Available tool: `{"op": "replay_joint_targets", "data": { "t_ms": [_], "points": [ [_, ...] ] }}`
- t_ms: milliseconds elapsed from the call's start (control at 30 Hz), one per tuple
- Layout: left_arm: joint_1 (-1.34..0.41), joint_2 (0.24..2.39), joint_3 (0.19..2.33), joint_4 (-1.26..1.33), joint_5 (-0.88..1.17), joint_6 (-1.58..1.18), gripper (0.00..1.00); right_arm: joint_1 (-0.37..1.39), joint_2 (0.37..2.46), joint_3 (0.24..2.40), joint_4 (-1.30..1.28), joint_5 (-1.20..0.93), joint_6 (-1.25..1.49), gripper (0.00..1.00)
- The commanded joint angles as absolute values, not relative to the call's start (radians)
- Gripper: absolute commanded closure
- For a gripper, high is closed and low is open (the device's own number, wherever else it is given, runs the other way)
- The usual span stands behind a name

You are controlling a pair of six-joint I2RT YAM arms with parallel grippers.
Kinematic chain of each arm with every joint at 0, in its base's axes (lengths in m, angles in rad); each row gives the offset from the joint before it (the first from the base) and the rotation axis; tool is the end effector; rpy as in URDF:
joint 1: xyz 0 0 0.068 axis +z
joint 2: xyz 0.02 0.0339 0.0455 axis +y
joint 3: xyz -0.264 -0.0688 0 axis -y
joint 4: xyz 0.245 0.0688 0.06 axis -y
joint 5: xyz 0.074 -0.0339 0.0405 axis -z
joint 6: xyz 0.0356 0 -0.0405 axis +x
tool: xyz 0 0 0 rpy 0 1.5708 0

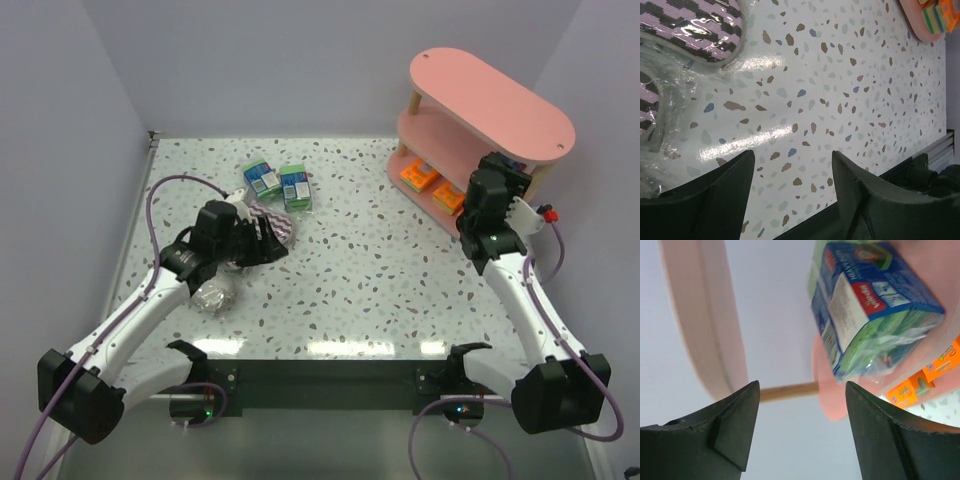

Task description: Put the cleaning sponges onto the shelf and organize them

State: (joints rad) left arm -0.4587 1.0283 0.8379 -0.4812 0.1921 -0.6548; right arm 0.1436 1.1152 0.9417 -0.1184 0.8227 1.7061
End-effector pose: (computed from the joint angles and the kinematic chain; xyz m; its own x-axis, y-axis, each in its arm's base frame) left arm 0.1951 -0.1039 0.2844 -0.7888 -0.2772 -0.5486 0.1113 0.8134 -0.5710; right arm 0.2507 0.0099 0.3391 0.6304 0.7722 -0.0798 0.2016 -0.0636 0.9774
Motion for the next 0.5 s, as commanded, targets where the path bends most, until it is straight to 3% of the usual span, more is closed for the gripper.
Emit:
{"op": "replay_joint_targets", "data": {
  "t_ms": [0,233,400,467],
  "points": [
    [-0.448,1.055,0.903,-0.472,0.127,-0.661,0.31,0.14,1.022,0.92,-0.057,0.711,1.569,0.26],
    [-0.396,1.242,1.074,-0.468,0.075,-0.591,0.32,0.141,0.893,0.891,-0.225,0.352,1.367,0.23],
    [-0.316,1.442,1.233,-0.402,0.149,-0.545,0.51,0.144,0.943,0.873,-0.262,-0.062,1.178,0.25],
    [-0.305,1.535,1.281,-0.373,0.169,-0.526,0.54,0.158,0.962,0.855,-0.294,-0.104,1.103,0.25]
  ]
}}
